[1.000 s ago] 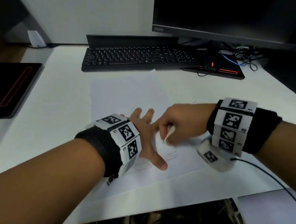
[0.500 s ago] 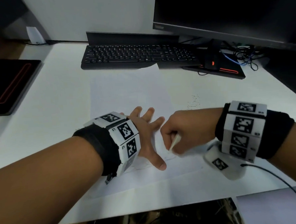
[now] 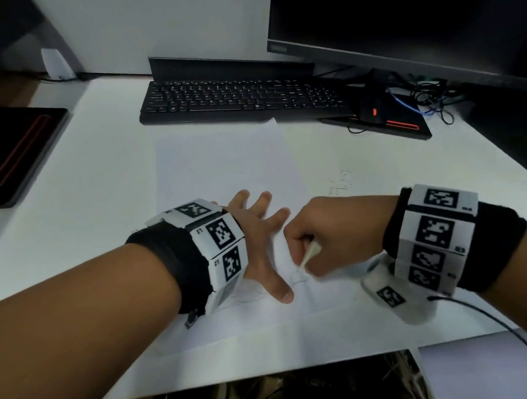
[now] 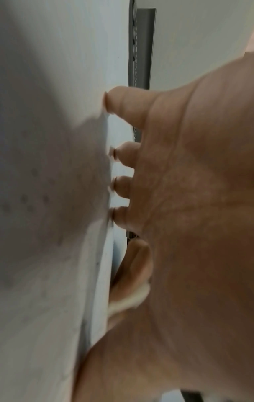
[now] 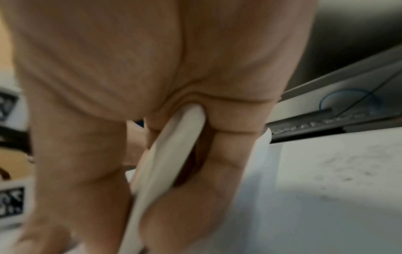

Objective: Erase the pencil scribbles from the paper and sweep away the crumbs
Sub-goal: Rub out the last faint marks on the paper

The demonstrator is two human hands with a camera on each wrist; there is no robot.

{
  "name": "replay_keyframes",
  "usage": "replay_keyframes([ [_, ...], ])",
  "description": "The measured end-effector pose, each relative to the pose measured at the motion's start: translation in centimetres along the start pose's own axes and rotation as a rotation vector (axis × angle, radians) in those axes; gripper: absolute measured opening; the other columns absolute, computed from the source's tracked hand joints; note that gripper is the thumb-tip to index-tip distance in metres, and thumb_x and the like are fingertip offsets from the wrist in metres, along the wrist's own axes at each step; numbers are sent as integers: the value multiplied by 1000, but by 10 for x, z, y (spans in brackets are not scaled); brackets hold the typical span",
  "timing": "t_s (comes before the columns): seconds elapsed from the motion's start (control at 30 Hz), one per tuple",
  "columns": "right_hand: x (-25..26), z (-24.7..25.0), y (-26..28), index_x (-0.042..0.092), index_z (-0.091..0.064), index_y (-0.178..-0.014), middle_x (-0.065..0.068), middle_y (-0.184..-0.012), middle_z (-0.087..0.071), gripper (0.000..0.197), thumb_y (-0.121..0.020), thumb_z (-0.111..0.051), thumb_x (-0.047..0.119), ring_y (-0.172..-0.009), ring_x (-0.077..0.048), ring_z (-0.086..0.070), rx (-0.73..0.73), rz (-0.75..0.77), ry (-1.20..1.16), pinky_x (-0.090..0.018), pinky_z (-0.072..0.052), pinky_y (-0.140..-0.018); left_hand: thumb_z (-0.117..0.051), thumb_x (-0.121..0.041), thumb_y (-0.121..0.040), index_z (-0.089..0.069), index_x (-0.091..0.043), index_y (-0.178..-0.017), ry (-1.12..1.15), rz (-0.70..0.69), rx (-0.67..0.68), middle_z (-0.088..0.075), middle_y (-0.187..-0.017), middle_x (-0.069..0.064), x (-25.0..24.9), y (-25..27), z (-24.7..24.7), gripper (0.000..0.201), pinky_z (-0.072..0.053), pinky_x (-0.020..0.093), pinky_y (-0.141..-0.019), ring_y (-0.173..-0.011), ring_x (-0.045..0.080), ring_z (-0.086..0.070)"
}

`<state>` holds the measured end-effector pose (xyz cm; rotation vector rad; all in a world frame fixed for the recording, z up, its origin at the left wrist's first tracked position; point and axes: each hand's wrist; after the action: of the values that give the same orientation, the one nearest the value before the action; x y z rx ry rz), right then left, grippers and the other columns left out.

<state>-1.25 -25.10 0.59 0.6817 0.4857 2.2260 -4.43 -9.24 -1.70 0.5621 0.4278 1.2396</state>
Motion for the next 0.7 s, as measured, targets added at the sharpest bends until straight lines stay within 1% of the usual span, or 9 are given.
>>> replay_keyframes([
  [0.03,2,-2,0,32,-64,-84,40,-67,-56,11,-82,-69,22,-66,15,-54,16,8,0,-5,-39,-56,-64,-83,-61,18,-44,-149,-2,0,1,26,-160,-5,0,0,0,127,-6,62,-117,-147,29,23],
  [0.1,0,3,1,30,-66,-84,23,-75,-67,8,-82,-70,23,-70,5,-61,-4,-27,11,-11,-46,-62,-64,-84,-62,19,-43,-149,-10,10,4,26,-160,-5,-1,0,0,127,-7,61,-117,-147,29,22],
  [0.17,-6,10,-1,30,-67,-84,9,-82,-71,7,-81,-70,25,-77,-6,-65,-47,-80,16,-24,-54,-71,-62,-85,-62,21,-42,-149,-14,18,3,26,-160,-4,-2,-1,0,127,-9,61,-117,-147,30,21],
  [0.23,-7,10,-2,30,-67,-85,9,-83,-70,8,-80,-71,25,-79,-8,-65,-63,-97,20,-28,-55,-74,-61,-85,-62,21,-42,-149,-8,17,-3,26,-160,-4,-3,-1,0,127,-9,61,-117,-148,29,21],
  [0.37,-5,7,-3,29,-67,-86,8,-86,-71,8,-80,-69,24,-82,-10,-66,-54,-110,30,-30,-57,-77,-64,-84,-61,22,-44,-148,23,2,-27,25,-160,-5,7,7,-3,129,-7,60,-118,-148,24,20],
  [0.47,-5,8,-3,29,-66,-84,10,-87,-69,7,-80,-69,23,-83,-9,-65,-60,-110,61,-32,-58,-79,-65,-84,-59,26,-42,-147,47,1,-32,29,-158,-6,35,30,-15,133,-1,54,-120,-147,17,22],
  [0.53,-4,7,-3,29,-66,-83,11,-86,-69,8,-78,-69,24,-81,-8,-65,-58,-108,70,-33,-58,-79,-64,-85,-58,27,-40,-147,49,14,10,33,-156,-8,59,50,-25,135,3,50,-121,-146,14,26],
  [0.63,-4,7,-2,31,-65,-82,15,-83,-67,8,-78,-67,24,-80,-4,-63,-52,-122,85,-29,-57,-76,-67,-82,-58,27,-40,-147,49,28,86,37,-154,-8,83,71,-40,136,7,45,-121,-143,12,30],
  [0.7,0,9,-2,31,-63,-80,18,-80,-64,8,-79,-65,23,-78,0,-60,-41,-123,114,-21,-52,-70,-70,-80,-58,26,-42,-146,67,18,93,38,-153,-9,88,75,-46,136,6,45,-121,-143,12,30],
])
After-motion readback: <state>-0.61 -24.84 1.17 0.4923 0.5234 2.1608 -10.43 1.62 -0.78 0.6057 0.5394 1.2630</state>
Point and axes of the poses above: each hand's wrist, its own y-axis away from the middle knuckle, its own z-axis out of the back of the hand, x = y × z
